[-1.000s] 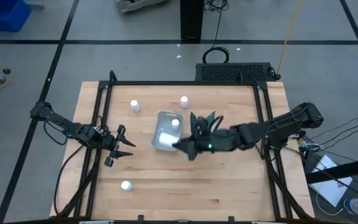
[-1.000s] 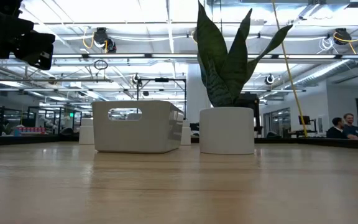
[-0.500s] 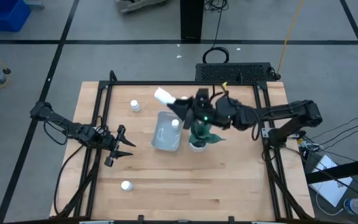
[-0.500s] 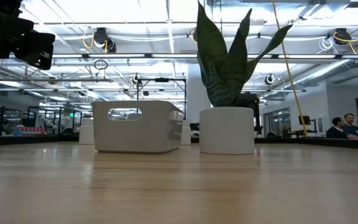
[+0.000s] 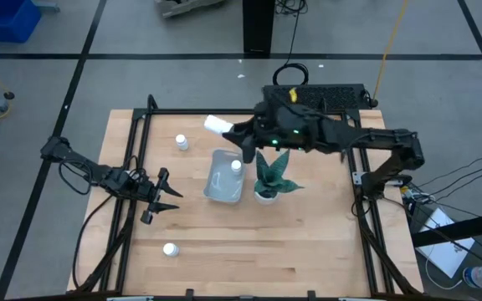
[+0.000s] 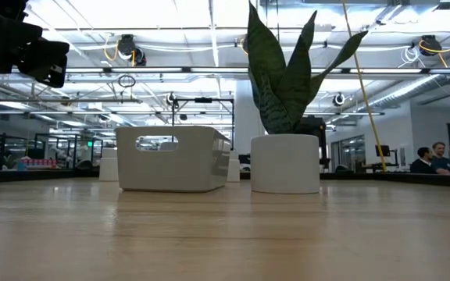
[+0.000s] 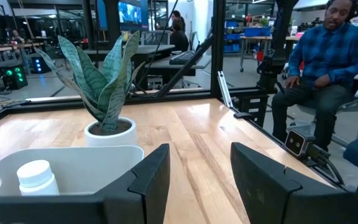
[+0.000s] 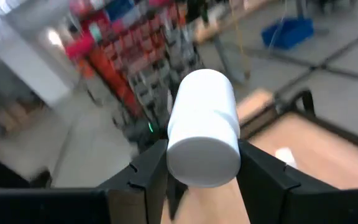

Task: Pick and place pill bottles into a basket
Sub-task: Put the white pill bottle into the gray bin

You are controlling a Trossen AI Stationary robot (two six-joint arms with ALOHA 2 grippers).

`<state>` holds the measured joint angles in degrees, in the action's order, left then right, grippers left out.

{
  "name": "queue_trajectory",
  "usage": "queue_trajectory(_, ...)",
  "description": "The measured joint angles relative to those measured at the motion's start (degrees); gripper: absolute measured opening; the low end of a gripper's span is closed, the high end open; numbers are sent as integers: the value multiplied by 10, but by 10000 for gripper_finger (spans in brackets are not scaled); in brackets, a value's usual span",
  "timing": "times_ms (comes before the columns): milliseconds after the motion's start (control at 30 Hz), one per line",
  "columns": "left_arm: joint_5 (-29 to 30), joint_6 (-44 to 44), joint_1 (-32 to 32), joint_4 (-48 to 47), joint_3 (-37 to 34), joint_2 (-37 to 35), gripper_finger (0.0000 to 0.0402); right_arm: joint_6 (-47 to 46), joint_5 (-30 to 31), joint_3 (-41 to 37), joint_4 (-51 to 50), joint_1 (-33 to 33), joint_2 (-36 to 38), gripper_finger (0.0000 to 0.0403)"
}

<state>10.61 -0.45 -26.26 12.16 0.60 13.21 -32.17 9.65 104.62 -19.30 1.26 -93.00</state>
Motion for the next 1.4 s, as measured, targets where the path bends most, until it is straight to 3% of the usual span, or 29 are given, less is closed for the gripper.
queue_trajectory(200, 0, 0, 0, 0, 0, 0, 175, 0, -126, 147, -145, 14, -100, 150)
queue_trajectory(367, 0, 0, 0, 0, 0, 0, 175, 1, -188, 233, -281, 14, -174, 150)
queue_trajectory(533, 0, 0, 0, 0, 0, 0, 175, 0, -218, 248, -376, 24, -223, 150)
queue_trajectory(767, 0, 0, 0, 0, 0, 0, 175, 32, -271, 248, -417, 25, -283, 150)
queue_trajectory(933, 0, 0, 0, 0, 0, 0, 175, 60, -275, 247, -460, 21, -317, 150)
queue_trajectory(1400, 0, 0, 0, 0, 0, 0, 175, 146, -183, 240, -517, 9, -338, 150)
